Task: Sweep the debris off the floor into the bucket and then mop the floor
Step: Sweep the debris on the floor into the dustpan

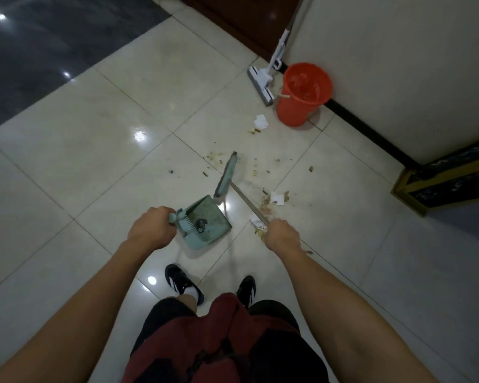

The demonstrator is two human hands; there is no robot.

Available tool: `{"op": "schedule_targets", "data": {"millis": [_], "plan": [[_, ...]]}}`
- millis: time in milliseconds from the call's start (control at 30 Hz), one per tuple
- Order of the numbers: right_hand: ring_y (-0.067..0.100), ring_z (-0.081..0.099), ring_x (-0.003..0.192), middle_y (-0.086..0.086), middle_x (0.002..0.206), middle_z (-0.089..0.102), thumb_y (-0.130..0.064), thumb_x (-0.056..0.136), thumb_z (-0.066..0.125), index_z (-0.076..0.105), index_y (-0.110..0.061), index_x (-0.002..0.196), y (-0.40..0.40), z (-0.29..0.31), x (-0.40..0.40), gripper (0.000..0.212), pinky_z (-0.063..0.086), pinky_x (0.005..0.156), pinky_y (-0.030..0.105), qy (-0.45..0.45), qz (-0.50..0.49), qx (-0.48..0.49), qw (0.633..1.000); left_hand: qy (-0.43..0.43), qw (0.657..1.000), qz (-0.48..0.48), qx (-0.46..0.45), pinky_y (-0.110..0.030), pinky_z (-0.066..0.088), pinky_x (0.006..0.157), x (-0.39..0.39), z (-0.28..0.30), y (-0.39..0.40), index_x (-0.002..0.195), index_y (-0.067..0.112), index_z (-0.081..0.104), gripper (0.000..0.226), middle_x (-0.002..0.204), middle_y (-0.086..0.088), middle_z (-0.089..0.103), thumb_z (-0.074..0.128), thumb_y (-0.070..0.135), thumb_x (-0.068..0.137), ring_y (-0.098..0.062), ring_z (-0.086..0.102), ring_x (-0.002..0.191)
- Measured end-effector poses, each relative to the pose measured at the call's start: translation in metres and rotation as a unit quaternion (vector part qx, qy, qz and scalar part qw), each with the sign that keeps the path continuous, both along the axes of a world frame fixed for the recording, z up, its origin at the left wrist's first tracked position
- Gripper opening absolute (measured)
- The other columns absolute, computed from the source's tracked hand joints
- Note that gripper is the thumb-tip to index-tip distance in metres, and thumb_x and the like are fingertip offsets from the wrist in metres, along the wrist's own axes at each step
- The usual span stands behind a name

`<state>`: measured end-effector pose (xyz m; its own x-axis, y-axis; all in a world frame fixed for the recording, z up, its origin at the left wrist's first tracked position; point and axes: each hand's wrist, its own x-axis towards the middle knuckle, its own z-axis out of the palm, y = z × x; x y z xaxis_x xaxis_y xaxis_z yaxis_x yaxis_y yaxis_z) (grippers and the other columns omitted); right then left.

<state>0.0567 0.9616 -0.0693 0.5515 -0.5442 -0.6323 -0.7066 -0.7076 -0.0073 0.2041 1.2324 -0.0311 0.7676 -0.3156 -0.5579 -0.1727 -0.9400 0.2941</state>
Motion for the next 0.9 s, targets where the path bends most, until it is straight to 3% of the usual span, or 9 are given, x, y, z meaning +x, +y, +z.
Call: {"op": "schedule_targets", "data": {"millis": [133, 300, 500, 900], "plan": [[0.027, 0.063, 0.106, 0.010, 0.121, 0.063, -0.025, 0.099, 0.048, 0.059, -0.013, 0.124, 0.040, 0.000, 0.053, 0.030, 0.045, 0.076, 0.032, -0.008, 0.039, 0.004, 0.999, 0.008, 0.999, 0.035, -0.012, -0.034, 0.054, 0.070, 0.034, 0.006, 0.045, 0.091, 0.022, 0.071, 0.012, 0.091, -0.008, 0.069, 0.062, 0.018, 0.085, -0.031, 0.065, 0.081], [0.026, 0.065, 0.100, 0.009, 0.115, 0.065, -0.014, 0.094, 0.050, 0.061, -0.008, 0.119, 0.085, -0.001, 0.116, 0.028, 0.048, 0.074, 0.029, 0.001, 0.079, 0.011, 0.997, 0.011, 0.997, 0.076, -0.018, -0.035, 0.055, 0.069, 0.072, 0.012, 0.100, 0.084, 0.020, 0.069, 0.007, 0.084, -0.006, 0.067, 0.063, 0.021, 0.086, -0.029, 0.064, 0.077], [0.025, 0.066, 0.091, 0.009, 0.108, 0.065, -0.015, 0.093, 0.053, 0.061, -0.010, 0.118, 0.121, -0.015, 0.184, 0.026, 0.051, 0.070, 0.030, -0.006, 0.152, 0.033, 0.988, 0.015, 0.992, 0.123, -0.006, -0.034, 0.058, 0.069, 0.104, 0.008, 0.147, 0.084, 0.022, 0.068, 0.008, 0.080, -0.002, 0.068, 0.062, 0.023, 0.088, -0.024, 0.065, 0.073], [0.024, 0.066, 0.098, 0.007, 0.113, 0.064, -0.010, 0.095, 0.053, 0.058, -0.011, 0.122, 0.109, -0.046, 0.324, 0.028, 0.050, 0.073, 0.030, 0.012, 0.256, 0.064, 0.965, 0.012, 0.982, 0.181, 0.052, -0.031, 0.051, 0.061, 0.192, 0.005, 0.127, 0.087, 0.021, 0.068, 0.011, 0.075, 0.002, 0.064, 0.061, 0.021, 0.095, -0.017, 0.061, 0.069]]}}
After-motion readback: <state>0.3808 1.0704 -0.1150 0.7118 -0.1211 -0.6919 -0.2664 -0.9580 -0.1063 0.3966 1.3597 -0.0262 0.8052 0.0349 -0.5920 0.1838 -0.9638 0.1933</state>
